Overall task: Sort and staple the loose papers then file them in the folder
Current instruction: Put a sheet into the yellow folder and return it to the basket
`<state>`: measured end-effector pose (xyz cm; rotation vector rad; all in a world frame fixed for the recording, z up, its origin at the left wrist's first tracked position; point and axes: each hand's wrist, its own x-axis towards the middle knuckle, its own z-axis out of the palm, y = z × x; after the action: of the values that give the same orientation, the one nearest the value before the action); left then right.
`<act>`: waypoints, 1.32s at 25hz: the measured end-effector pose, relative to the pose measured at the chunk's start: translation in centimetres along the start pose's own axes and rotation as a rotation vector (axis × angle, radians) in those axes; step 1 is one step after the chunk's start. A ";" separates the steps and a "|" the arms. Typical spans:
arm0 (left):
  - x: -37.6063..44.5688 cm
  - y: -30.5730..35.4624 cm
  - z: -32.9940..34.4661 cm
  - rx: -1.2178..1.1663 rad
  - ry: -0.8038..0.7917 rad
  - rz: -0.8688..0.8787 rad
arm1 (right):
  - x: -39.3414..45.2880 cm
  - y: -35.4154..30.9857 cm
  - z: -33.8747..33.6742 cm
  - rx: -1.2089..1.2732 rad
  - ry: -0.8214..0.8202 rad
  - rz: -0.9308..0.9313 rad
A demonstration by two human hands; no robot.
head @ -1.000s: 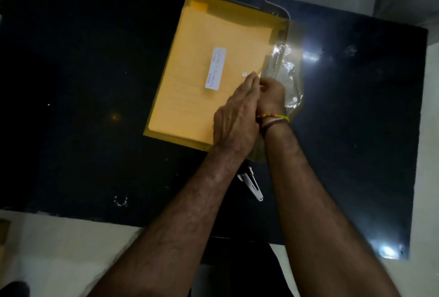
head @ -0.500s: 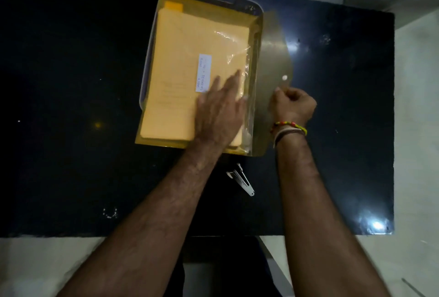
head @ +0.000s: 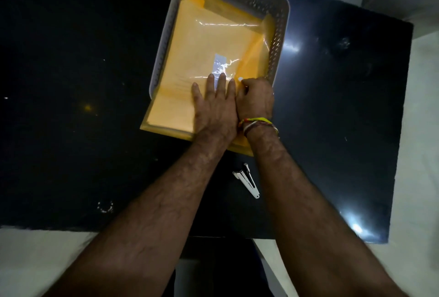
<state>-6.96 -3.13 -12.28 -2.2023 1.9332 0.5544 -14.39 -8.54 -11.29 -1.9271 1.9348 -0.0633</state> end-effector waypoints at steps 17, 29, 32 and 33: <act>1.4 -0.4 0.5 -0.014 -0.148 -0.043 | 1.8 -2.6 -0.9 -0.326 -0.367 0.004; 2.2 -2.3 -2.7 -0.228 -0.182 -0.136 | 2.8 -3.3 -1.6 -0.343 -0.548 0.071; 2.8 -5.0 -3.9 -0.273 0.113 -0.406 | 1.2 -3.5 -1.8 -0.225 -0.118 0.099; 3.1 -5.5 -3.8 -0.284 0.174 -0.478 | 0.7 -3.4 -1.9 -0.179 -0.004 0.118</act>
<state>-0.57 -6.49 -10.59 -2.8490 1.3739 0.5997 -11.75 -9.85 -8.69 -1.9154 2.1103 0.1515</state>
